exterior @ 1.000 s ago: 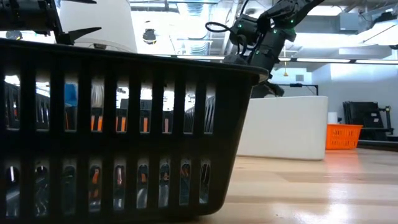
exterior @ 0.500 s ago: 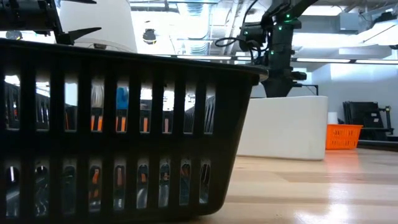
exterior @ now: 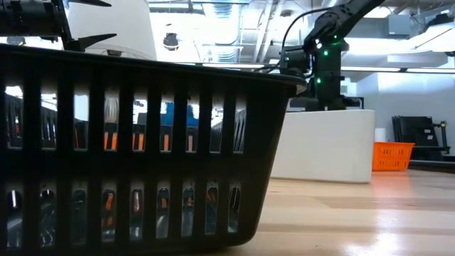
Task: Stack baskets by color
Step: Stack the top right white bin on top of the bottom right white bin
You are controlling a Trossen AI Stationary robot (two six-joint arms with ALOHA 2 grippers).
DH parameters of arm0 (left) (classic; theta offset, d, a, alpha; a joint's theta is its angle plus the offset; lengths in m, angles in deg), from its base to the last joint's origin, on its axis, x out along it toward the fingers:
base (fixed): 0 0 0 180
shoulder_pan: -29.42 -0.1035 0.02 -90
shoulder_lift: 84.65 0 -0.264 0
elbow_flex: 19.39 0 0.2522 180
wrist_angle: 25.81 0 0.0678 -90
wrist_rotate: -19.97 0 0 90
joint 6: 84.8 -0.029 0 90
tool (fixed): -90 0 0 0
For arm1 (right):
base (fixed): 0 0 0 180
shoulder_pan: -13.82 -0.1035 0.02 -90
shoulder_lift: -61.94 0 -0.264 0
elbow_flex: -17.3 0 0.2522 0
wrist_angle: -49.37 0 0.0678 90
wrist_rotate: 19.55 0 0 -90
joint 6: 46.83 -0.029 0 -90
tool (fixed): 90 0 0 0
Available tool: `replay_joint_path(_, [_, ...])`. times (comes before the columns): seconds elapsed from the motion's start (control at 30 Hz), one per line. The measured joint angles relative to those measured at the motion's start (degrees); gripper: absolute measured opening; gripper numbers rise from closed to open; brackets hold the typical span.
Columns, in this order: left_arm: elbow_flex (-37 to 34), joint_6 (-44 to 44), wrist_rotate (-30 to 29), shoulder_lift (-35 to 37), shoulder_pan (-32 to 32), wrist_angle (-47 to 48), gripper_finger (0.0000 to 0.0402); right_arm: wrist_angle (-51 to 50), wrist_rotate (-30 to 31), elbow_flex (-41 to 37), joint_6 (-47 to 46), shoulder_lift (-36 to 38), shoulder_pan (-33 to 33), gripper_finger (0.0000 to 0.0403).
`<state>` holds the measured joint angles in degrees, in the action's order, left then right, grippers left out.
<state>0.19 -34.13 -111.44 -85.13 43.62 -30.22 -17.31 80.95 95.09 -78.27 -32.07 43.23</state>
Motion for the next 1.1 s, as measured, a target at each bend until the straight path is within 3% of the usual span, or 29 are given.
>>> replay_joint_path(1.1, [-0.02,0.17,-2.82,0.01,0.01,0.76,0.0238,4.73,-1.55,-0.72,1.97,-6.49,0.76,0.0211])
